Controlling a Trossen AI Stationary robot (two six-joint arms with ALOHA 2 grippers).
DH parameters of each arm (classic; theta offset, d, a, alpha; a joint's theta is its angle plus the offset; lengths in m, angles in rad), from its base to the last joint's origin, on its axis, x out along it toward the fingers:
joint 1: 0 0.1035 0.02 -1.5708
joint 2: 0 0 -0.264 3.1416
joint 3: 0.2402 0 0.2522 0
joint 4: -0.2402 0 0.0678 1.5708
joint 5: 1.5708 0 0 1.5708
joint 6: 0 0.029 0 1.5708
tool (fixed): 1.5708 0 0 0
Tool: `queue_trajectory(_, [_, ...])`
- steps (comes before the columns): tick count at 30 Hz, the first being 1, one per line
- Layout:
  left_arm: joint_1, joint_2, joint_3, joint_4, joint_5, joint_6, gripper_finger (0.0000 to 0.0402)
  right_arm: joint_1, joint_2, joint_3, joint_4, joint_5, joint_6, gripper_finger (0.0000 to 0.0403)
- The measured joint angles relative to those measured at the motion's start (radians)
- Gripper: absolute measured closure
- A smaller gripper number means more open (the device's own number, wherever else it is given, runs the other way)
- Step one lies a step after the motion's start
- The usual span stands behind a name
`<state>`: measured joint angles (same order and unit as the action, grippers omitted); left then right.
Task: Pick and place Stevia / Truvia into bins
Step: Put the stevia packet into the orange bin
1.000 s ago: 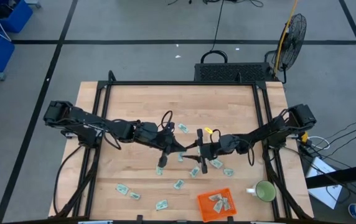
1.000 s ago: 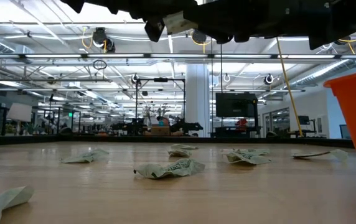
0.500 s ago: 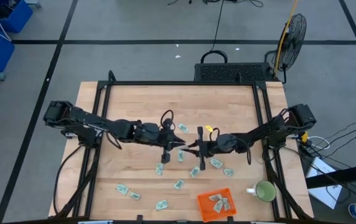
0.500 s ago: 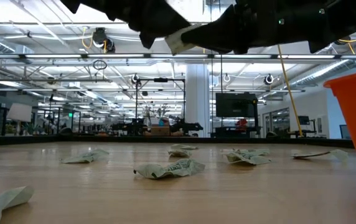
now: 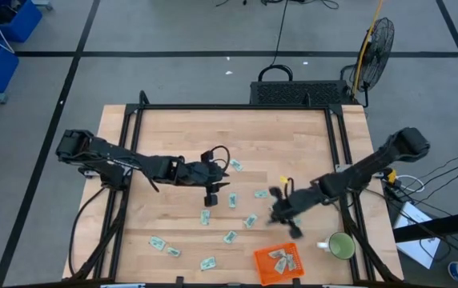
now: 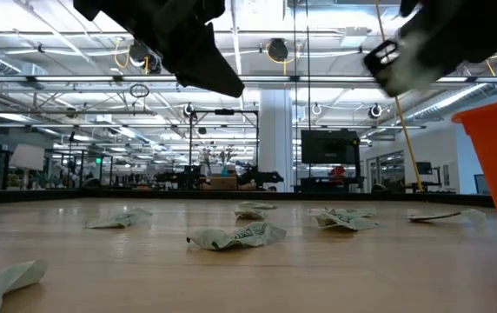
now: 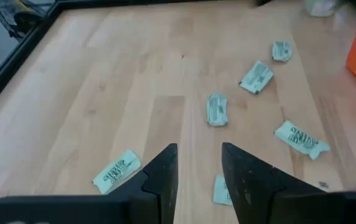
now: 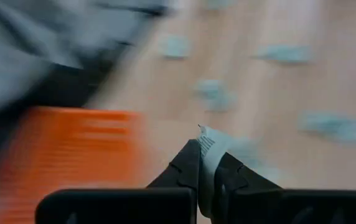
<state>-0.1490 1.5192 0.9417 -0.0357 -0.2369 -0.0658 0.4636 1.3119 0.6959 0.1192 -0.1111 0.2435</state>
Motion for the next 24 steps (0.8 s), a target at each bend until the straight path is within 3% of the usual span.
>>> queue_trajectory(4, [0.0,0.0,0.0,0.001,0.0,-0.019,0.027,0.107,-0.017,0.0,0.014,-0.06,0.163,0.0401])
queue_trajectory(10, [0.0,0.0,0.0,0.001,0.001,-0.068,0.027,0.219,0.077,0.0,0.01,0.047,0.274,0.0401])
queue_trajectory(17, [0.0,0.0,0.0,0.008,0.0,-0.076,0.027,0.239,0.203,-0.001,0.019,0.084,0.321,0.0378])
queue_trajectory(24, [0.0,0.0,0.0,-0.03,0.008,-0.107,0.027,0.239,0.174,-0.001,0.033,0.083,0.316,0.0336])
